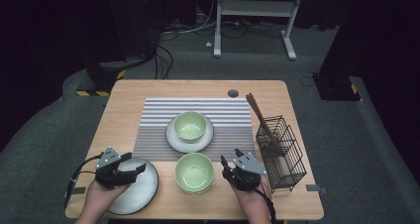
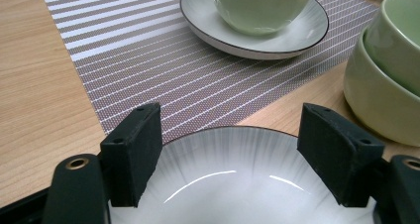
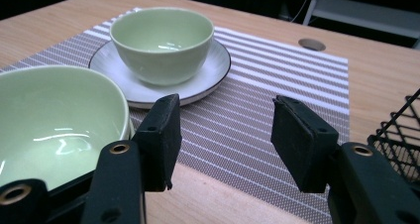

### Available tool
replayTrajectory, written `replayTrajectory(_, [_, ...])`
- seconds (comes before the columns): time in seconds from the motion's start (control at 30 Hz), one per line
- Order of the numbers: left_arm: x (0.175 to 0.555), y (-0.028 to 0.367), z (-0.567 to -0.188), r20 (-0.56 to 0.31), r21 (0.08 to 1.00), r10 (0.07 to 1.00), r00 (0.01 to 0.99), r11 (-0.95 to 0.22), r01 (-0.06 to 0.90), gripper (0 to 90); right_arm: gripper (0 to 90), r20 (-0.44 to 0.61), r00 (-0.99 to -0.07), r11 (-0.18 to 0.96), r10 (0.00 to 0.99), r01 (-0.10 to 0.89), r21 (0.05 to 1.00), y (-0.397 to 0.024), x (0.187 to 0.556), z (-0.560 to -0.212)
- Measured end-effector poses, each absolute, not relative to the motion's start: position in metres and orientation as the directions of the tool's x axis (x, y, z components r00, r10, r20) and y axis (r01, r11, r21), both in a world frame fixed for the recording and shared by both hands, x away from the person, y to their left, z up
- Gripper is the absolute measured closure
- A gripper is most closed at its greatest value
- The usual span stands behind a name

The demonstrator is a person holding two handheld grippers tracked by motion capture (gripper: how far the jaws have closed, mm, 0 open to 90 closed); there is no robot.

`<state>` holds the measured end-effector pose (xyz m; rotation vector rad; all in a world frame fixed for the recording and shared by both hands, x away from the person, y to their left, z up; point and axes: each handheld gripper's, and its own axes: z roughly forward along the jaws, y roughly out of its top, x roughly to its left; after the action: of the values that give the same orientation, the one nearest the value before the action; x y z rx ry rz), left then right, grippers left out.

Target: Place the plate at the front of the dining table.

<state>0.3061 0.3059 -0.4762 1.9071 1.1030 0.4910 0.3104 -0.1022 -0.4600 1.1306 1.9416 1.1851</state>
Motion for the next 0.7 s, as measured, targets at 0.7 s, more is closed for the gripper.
replayTrajectory(0.7, [0.306,0.304,-0.476,-0.074,0.818,0.830,0.553,-0.267,0.509,24.1,47.4,-0.092,-0.447,0.218,0.890,0.241,0.946,-0.104,0.290,-0.423])
